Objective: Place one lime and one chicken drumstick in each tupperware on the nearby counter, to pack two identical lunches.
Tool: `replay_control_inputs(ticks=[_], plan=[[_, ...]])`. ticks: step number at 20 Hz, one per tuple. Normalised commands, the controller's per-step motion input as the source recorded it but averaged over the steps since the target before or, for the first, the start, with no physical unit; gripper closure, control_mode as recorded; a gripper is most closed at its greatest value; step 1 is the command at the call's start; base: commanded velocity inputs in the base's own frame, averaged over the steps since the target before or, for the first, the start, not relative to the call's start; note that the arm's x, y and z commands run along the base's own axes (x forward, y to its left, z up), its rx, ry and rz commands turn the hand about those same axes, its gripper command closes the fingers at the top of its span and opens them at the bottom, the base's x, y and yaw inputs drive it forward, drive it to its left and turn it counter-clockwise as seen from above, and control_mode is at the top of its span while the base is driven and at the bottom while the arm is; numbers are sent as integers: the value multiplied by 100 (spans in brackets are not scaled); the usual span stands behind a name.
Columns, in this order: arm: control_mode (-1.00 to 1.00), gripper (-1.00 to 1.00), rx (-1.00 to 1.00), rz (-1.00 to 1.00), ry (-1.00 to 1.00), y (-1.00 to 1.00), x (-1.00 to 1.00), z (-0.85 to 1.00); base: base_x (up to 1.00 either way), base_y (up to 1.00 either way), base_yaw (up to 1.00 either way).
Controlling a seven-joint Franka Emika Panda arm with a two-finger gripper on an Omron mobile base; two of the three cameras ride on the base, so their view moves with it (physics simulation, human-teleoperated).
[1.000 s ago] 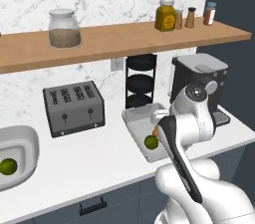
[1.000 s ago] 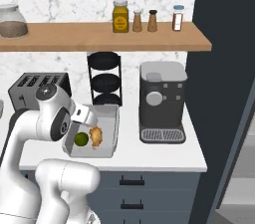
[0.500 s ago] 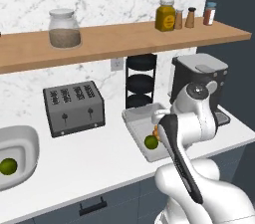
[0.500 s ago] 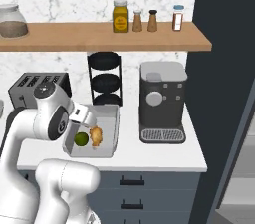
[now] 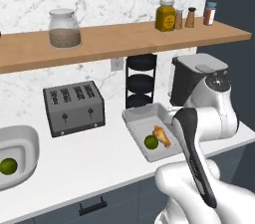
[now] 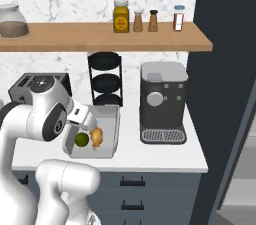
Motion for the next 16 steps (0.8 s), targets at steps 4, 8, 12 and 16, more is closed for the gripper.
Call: replay_control_inputs(ticks=[4, 8, 12, 16], plan=[[-100, -100, 7, 1, -17, -23, -67, 0, 0, 0, 0], [-100, -100, 5, 0, -15, -24, -64, 0, 0, 0, 0], [-100, -100, 3, 0, -14, -26, -64, 0, 0, 0, 0], [-100, -100, 1, 0, -13, -27, -64, 0, 0, 0, 0]])
